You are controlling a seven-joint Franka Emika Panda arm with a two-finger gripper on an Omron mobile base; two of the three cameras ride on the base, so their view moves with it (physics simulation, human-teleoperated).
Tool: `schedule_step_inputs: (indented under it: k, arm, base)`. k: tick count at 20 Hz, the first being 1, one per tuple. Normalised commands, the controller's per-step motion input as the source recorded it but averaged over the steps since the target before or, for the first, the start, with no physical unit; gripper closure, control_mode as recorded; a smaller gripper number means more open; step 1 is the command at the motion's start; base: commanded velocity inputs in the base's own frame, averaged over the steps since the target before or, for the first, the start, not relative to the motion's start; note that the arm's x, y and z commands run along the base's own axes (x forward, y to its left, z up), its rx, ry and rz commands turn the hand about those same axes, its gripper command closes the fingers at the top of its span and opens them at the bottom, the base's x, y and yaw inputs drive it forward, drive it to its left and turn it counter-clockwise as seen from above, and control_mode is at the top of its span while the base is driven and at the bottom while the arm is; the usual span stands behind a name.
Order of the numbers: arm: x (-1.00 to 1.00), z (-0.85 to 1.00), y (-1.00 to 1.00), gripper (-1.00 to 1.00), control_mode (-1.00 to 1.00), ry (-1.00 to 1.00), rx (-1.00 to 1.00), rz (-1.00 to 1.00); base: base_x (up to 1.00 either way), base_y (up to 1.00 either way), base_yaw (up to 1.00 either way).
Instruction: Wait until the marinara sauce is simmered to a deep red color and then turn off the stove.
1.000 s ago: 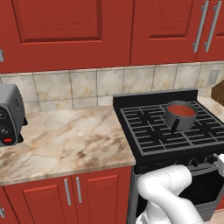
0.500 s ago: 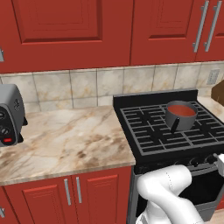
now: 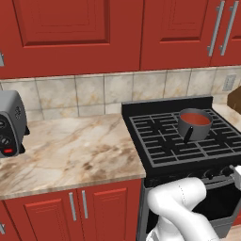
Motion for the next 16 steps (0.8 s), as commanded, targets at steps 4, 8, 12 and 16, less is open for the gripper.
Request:
schedule_step_inputs:
  k: [4,8,12,16]
  arm:
    - [0.0,0.0,0.0,-1.0,-1.0,0.0,0.0,0.0]
    - [0.0,0.0,0.0,-1.0,-1.0,0.0,0.0,0.0]
    - [0.0,0.0,0.0,-1.0,-1.0,0.0,0.0,0.0]
    - [0.0,0.0,0.0,-1.0,-1.0,0.0,0.0,0.0]
  base:
    - [0.0,0.0,0.0]
    - [0.0,0.0,0.0]
    - [0.0,0.0,0.0]
    - [0.0,0.0,0.0]
